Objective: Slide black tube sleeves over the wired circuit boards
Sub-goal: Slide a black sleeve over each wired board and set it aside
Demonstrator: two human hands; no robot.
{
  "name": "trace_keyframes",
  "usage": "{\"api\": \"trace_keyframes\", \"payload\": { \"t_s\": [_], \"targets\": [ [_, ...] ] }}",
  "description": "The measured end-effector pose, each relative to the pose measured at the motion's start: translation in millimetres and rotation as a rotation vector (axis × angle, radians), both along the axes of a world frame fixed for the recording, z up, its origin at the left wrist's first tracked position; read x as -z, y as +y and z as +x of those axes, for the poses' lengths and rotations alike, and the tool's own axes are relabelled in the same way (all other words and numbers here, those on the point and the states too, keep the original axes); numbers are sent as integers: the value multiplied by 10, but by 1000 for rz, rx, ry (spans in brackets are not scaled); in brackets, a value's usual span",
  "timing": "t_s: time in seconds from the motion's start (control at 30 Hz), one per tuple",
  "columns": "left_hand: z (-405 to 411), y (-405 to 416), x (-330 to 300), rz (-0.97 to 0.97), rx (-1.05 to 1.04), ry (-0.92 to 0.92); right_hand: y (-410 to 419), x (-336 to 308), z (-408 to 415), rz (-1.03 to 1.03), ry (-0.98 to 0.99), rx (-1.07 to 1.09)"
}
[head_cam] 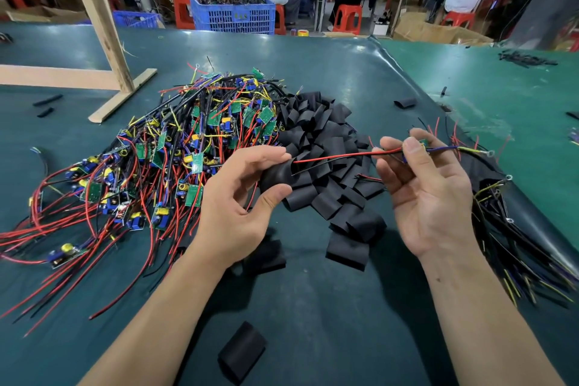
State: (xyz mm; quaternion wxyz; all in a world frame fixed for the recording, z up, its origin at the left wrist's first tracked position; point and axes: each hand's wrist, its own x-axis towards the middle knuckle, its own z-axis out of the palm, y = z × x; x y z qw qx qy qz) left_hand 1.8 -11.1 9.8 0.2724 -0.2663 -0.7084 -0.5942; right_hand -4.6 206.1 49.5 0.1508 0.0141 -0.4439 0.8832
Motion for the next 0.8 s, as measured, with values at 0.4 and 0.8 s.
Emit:
{"api": "trace_keyframes", "payload": {
  "t_s": [0.4, 0.8],
  "targets": [
    [-12, -8, 35, -179, -104, 22, -125, 44, 33, 171, 23, 20],
    [-4, 16, 58, -314, -244, 72, -473, 245, 107, 414, -10, -75]
  ]
}}
